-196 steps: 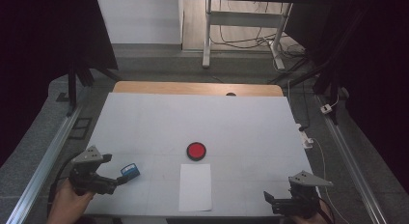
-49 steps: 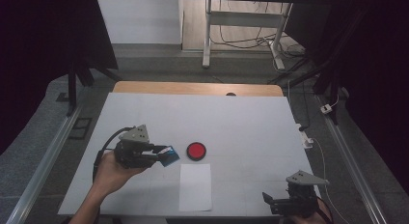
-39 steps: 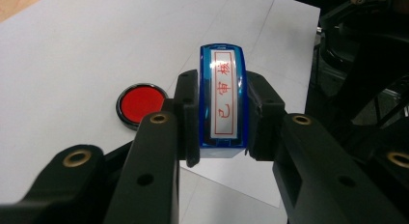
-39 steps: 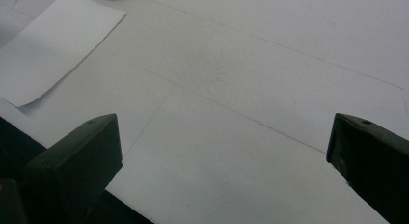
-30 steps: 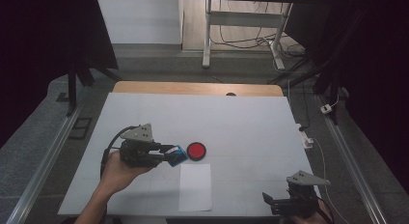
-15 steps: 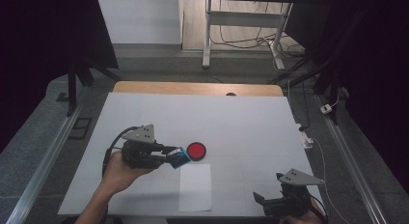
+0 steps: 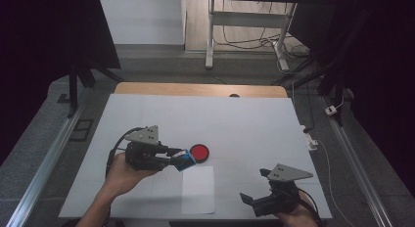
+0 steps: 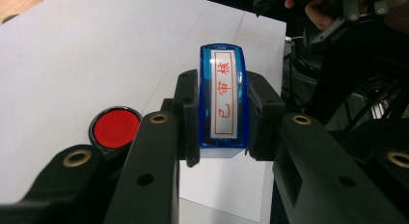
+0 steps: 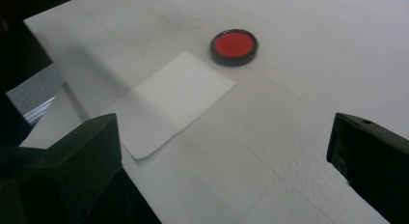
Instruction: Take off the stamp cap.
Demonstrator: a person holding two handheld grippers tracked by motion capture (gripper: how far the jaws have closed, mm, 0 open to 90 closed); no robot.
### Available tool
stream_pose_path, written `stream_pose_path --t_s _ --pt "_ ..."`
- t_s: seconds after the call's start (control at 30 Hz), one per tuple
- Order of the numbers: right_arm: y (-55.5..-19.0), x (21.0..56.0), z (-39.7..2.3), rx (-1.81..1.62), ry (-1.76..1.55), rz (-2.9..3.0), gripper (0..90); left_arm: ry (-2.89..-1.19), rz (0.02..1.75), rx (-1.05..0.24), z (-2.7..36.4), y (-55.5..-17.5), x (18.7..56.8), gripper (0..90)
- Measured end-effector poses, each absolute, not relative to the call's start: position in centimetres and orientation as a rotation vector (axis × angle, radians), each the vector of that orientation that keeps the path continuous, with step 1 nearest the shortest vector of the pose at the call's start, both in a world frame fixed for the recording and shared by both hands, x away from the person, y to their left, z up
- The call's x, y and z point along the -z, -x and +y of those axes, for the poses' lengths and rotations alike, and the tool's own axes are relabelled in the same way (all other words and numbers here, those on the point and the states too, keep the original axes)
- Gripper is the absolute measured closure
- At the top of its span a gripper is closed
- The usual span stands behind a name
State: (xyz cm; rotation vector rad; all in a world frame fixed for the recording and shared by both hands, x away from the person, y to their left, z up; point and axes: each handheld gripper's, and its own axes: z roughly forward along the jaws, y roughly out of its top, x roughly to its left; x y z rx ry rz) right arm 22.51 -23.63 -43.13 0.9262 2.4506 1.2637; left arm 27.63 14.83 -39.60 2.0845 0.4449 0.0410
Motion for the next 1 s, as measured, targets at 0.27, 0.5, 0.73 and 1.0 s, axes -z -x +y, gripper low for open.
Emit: stream_pose_path --t_s 0.27,0.5,0.73,1.0 --pt "-23.5 43.2 -21.6 -1.312 -0.862 2.529 0.0 -2.089 0.431 -0.039 14.7 -27.6 39.6 69.9" --pt "-24.4 42.7 -19.9 -1.375 -0.774 2.564 0.0 -2.087 0.430 -0.025 14.5 -27.7 39.7 69.9" --pt "-25.2 42.8 -18.3 -1.490 -0.739 2.600 0.0 -2.081 0.424 -0.008 14.4 -27.8 40.0 69.9" --pt "-25.9 43.1 -16.0 -1.438 -0.643 2.695 0.0 -2.065 0.394 0.017 14.2 -27.9 40.0 69.9"
